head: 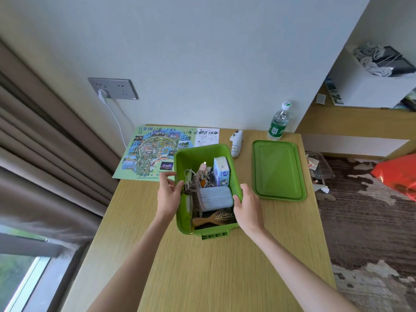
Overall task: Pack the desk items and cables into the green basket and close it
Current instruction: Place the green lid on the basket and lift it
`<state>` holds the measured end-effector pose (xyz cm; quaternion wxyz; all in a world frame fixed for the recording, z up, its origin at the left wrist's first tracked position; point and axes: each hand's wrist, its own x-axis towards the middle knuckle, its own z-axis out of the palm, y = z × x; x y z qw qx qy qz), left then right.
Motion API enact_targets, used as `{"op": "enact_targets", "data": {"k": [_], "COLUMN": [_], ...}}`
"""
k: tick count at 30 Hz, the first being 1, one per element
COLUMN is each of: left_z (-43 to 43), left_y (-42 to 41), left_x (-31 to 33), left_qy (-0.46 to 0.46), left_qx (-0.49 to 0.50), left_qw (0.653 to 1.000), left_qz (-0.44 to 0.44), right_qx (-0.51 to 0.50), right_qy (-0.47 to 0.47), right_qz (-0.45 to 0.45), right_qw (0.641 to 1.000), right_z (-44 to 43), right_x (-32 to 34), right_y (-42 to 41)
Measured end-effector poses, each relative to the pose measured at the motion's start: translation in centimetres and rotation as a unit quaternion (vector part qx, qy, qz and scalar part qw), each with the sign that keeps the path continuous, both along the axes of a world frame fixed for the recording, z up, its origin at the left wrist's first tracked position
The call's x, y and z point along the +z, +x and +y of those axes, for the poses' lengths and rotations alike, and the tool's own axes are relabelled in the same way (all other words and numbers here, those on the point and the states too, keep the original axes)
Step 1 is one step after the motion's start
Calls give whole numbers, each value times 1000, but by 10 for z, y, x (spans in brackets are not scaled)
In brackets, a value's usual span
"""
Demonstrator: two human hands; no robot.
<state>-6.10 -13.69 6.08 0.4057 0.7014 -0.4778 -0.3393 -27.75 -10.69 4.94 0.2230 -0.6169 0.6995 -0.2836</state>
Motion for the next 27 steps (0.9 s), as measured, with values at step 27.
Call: {"op": "enact_targets", "data": {"k": [27], "left_z": [3], "left_y": [-4], "left_x": [-23], "left_qy": [-27], "left_qx": [27], "left_qw": [997], "left_qz": [-73], "right_qx": [150], "right_qy": [104], "right_qz": [341], "right_qw": [922], "right_z": [-41], "right_x": [-73], "right_y": [-123]}}
